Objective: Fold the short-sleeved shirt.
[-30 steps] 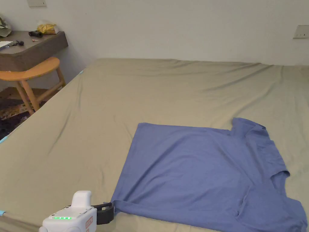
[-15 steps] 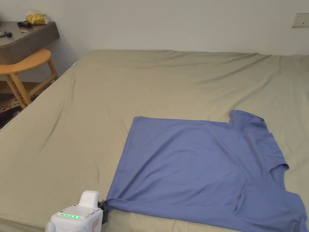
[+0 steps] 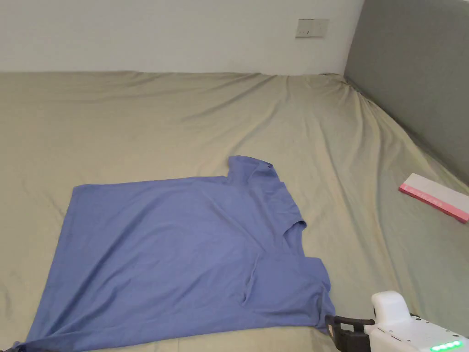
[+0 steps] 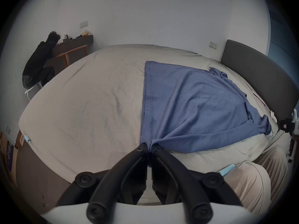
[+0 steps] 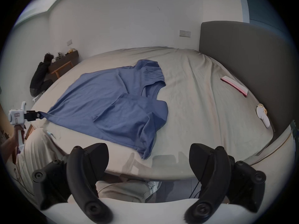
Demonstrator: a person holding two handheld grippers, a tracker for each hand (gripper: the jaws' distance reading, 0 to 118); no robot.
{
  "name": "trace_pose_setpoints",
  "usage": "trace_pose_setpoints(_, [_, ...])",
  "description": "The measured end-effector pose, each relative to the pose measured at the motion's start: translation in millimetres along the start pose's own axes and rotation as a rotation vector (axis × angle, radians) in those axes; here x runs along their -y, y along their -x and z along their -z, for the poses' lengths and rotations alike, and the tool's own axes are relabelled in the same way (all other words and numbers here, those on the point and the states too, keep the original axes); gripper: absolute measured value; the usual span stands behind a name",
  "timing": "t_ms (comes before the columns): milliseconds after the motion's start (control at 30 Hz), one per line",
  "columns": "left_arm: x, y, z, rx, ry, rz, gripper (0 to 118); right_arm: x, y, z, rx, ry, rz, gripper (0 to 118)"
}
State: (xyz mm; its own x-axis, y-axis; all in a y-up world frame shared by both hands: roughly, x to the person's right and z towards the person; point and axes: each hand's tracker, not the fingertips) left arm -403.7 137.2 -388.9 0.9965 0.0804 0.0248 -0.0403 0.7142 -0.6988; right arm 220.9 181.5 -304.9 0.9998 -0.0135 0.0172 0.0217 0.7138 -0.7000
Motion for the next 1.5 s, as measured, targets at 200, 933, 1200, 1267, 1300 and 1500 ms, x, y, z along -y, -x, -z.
trace_pose_setpoints(200, [-6,7,7,-0.007,0.003,-0.071,2,-15,0,38,-0.034,0.055,-0.005,105])
trace_pose_setpoints(933, [-3,8,-3,0.015,0.002,-0.064,2,-12,-5,39,0.000,0.032,-0.019,2])
trace_pose_setpoints(1200, [5,15,-15,0.045,-0.016,-0.128,3,-9,-9,11,0.021,-0.029,-0.026,2])
trace_pose_setpoints(1267, [-2,12,-17,0.036,-0.019,-0.108,2,-15,-10,7,0.019,-0.044,-0.032,2])
trace_pose_setpoints(1300, [-6,11,-18,0.037,-0.021,-0.091,2,-20,-10,7,0.015,-0.051,-0.038,2])
trace_pose_setpoints(1500, [-39,6,-16,0.006,-0.042,-0.075,2,-52,-10,17,0.023,-0.069,-0.063,2])
